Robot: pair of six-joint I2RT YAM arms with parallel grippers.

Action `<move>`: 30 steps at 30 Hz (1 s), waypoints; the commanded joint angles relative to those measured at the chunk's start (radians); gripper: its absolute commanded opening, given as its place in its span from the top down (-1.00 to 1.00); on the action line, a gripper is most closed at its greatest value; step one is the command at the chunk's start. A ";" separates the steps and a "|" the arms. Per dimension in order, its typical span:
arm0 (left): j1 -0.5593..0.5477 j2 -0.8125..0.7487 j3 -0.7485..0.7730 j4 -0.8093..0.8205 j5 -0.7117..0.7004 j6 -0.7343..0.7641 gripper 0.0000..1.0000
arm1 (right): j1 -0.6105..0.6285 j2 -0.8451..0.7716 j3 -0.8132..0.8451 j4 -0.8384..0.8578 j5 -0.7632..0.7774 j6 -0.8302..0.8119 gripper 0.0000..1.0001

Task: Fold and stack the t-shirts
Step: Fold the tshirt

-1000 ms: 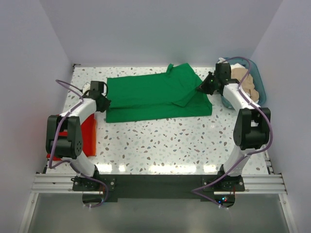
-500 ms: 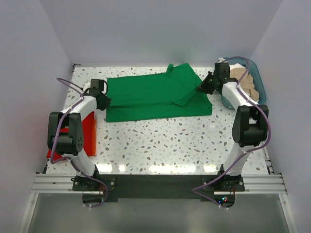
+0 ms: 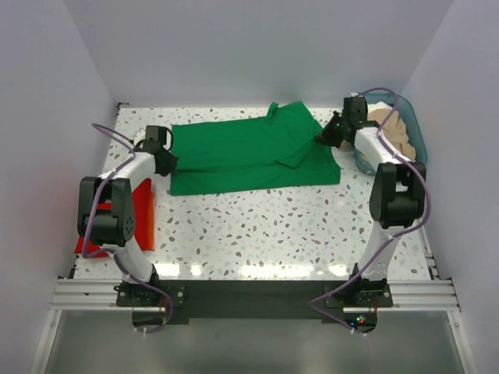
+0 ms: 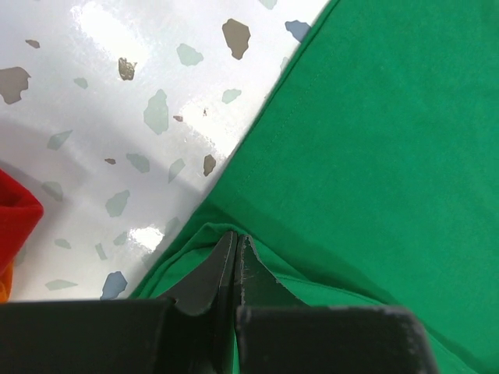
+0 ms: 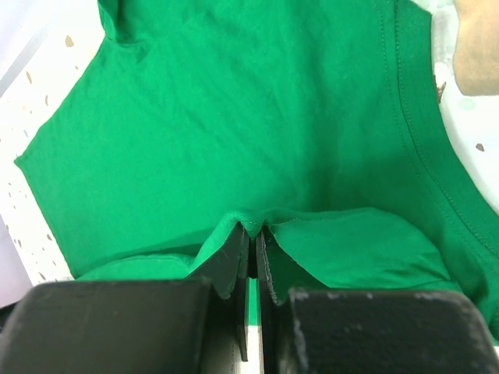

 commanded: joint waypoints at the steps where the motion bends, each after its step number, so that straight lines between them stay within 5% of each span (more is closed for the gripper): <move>1: 0.020 0.005 0.042 0.014 0.000 0.024 1.00 | -0.008 0.014 0.058 0.010 0.001 -0.009 1.00; 6: 0.028 0.014 0.051 0.021 0.018 0.039 0.89 | -0.010 0.043 0.081 0.019 -0.015 -0.016 1.00; 8: 0.035 0.006 0.050 0.031 0.029 0.047 0.52 | -0.011 0.066 0.107 0.018 -0.035 -0.027 1.00; 9: 0.037 0.000 0.045 0.034 0.034 0.048 0.33 | -0.013 0.077 0.118 0.018 -0.048 -0.035 0.80; 10: 0.041 -0.007 0.036 0.052 0.040 0.053 -0.08 | -0.013 0.088 0.130 0.013 -0.052 -0.041 0.66; 13: 0.043 -0.044 0.018 0.067 0.055 0.067 -0.35 | -0.015 0.120 0.185 -0.025 -0.066 -0.067 0.11; 18: 0.043 -0.128 -0.068 0.099 0.083 0.056 -0.37 | -0.015 0.054 0.139 -0.022 -0.052 -0.084 -0.15; 30: -0.060 -0.178 -0.200 0.184 0.135 0.034 -0.02 | 0.131 -0.027 -0.146 0.102 0.006 -0.073 0.01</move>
